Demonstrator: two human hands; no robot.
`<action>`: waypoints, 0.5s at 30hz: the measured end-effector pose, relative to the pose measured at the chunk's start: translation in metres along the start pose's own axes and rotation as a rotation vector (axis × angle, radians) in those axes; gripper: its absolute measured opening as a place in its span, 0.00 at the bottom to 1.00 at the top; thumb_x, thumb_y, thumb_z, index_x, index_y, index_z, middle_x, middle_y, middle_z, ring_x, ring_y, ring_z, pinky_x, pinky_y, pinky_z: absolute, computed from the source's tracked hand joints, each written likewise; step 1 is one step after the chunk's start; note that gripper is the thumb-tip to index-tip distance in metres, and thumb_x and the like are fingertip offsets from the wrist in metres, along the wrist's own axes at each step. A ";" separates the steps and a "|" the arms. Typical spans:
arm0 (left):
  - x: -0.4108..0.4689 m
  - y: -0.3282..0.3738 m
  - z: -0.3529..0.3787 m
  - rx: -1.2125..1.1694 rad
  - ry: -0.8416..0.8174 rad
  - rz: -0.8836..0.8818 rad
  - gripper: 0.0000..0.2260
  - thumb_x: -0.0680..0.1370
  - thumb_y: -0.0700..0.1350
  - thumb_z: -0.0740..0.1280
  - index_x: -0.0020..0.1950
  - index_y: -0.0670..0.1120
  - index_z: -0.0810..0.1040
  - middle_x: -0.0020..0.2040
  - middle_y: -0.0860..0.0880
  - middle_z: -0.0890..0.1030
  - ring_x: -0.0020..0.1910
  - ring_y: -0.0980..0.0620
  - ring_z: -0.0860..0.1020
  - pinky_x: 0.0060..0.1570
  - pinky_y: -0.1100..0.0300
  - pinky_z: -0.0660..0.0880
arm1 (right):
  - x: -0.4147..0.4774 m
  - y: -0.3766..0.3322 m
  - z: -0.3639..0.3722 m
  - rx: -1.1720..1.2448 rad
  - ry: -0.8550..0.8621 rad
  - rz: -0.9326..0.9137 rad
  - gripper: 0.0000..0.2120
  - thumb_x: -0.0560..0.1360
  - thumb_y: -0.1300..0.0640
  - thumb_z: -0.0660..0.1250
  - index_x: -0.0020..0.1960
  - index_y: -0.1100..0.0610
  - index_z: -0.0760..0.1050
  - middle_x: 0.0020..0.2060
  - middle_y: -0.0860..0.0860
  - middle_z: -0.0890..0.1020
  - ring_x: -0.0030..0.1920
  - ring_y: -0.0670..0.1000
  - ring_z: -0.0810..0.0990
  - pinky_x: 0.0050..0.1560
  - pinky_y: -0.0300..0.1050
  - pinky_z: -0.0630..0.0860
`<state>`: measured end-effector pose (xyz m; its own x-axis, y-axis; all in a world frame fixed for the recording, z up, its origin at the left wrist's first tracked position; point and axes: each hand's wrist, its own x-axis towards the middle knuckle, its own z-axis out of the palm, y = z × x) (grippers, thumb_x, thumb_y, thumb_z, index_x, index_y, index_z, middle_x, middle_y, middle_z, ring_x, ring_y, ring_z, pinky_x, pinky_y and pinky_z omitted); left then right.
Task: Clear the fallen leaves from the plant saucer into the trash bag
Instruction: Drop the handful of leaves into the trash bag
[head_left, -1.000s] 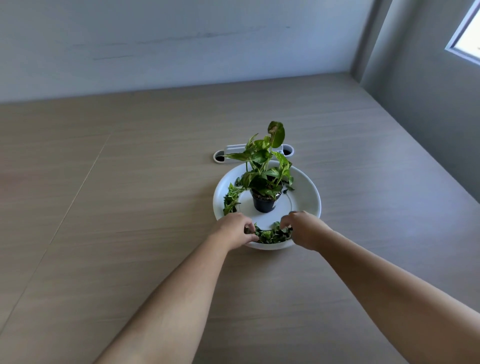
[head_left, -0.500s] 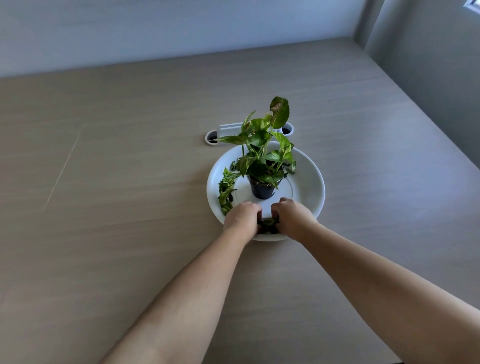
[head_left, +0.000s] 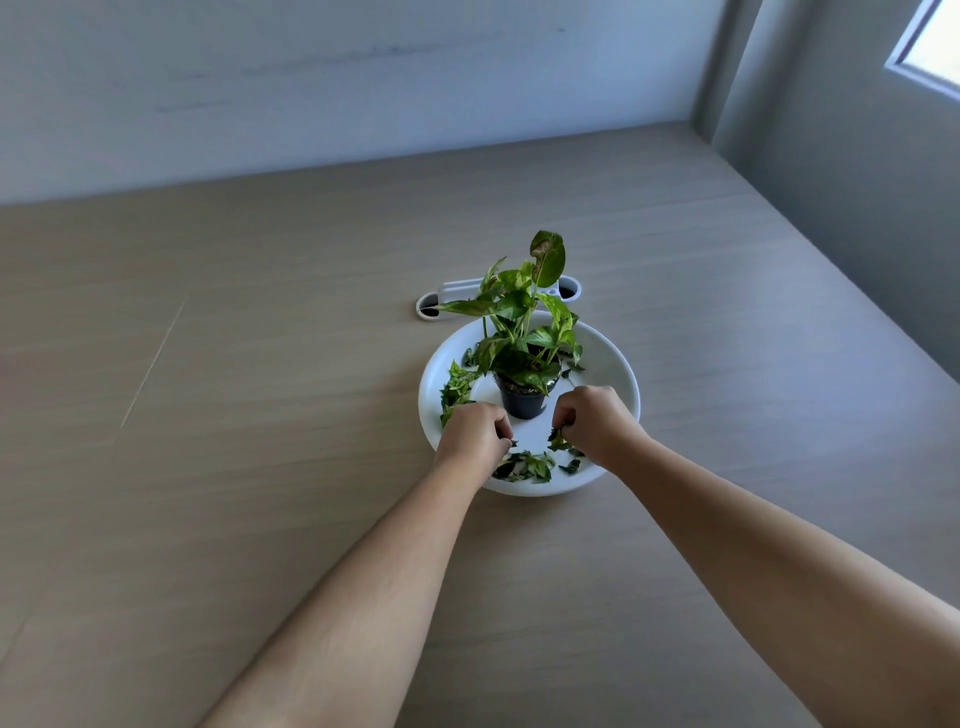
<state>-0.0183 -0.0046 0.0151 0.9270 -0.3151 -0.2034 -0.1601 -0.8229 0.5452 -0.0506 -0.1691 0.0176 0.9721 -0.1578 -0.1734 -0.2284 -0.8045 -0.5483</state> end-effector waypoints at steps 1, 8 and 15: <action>-0.004 0.003 0.000 -0.002 0.009 0.008 0.05 0.73 0.35 0.68 0.43 0.42 0.83 0.48 0.46 0.84 0.43 0.52 0.78 0.42 0.63 0.72 | -0.002 0.001 -0.003 0.007 0.002 0.007 0.14 0.69 0.72 0.60 0.41 0.59 0.82 0.39 0.54 0.82 0.31 0.51 0.75 0.29 0.37 0.71; -0.033 0.061 0.012 -0.028 0.023 0.094 0.05 0.73 0.35 0.68 0.42 0.42 0.83 0.44 0.45 0.84 0.44 0.49 0.80 0.44 0.59 0.77 | -0.043 0.033 -0.050 0.083 0.139 0.039 0.14 0.66 0.71 0.61 0.37 0.57 0.81 0.35 0.51 0.80 0.38 0.58 0.81 0.36 0.47 0.78; -0.077 0.228 0.084 -0.011 -0.076 0.385 0.06 0.71 0.35 0.68 0.42 0.43 0.84 0.43 0.43 0.85 0.45 0.46 0.82 0.43 0.59 0.77 | -0.167 0.158 -0.148 0.143 0.355 0.240 0.13 0.66 0.73 0.62 0.37 0.58 0.81 0.36 0.54 0.78 0.35 0.55 0.76 0.31 0.41 0.72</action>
<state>-0.1550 -0.2076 0.0866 0.7723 -0.6339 -0.0417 -0.4868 -0.6327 0.6022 -0.2413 -0.3549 0.0809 0.8430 -0.5369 -0.0321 -0.4307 -0.6381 -0.6383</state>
